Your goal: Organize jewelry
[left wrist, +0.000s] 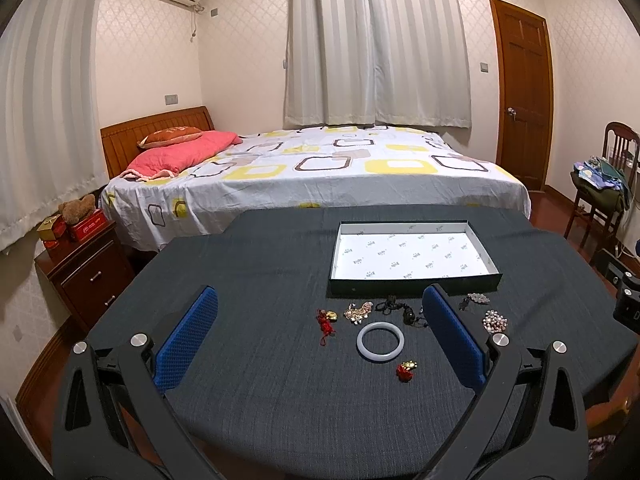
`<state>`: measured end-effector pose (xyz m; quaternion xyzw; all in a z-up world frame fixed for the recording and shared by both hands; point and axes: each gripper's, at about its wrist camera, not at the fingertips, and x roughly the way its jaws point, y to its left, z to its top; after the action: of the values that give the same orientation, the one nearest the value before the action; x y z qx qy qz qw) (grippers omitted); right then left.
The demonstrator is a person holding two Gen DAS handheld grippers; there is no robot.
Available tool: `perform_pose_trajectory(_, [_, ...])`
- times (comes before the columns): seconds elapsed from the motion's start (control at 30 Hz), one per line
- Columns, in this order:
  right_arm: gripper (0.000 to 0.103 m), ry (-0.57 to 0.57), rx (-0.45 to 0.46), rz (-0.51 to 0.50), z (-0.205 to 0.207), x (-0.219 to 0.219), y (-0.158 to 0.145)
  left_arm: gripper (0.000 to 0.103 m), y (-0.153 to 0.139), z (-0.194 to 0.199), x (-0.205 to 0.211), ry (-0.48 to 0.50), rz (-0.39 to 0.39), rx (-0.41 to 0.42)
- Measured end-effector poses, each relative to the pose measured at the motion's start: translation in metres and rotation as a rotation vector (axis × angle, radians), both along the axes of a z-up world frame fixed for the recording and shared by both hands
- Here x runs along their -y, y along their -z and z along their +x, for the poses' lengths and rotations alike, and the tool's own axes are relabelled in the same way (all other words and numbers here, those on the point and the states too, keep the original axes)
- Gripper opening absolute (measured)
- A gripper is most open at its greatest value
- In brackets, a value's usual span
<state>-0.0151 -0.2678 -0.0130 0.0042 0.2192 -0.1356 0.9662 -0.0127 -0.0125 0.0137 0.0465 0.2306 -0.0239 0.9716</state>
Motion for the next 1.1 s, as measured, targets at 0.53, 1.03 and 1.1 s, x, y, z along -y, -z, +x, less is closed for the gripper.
perform_pose_trajectory(0.53, [0.096, -0.002, 0.000, -0.001, 0.0008, -0.0008, 0.0018, 0.100, 0.0023, -0.0006, 0.0008, 0.001, 0.001, -0.001])
perform_pose_trajectory(1.03, [0.096, -0.006, -0.008, 0.002, 0.0014, -0.0038, 0.0089, 0.100, 0.0050, -0.0003, 0.0017, -0.001, 0.003, -0.003])
perform_pose_trajectory(1.1, [0.096, -0.008, -0.009, 0.003, 0.0010, -0.0042, 0.0089, 0.100, 0.0050, -0.0008, 0.0016, -0.001, 0.000, -0.002])
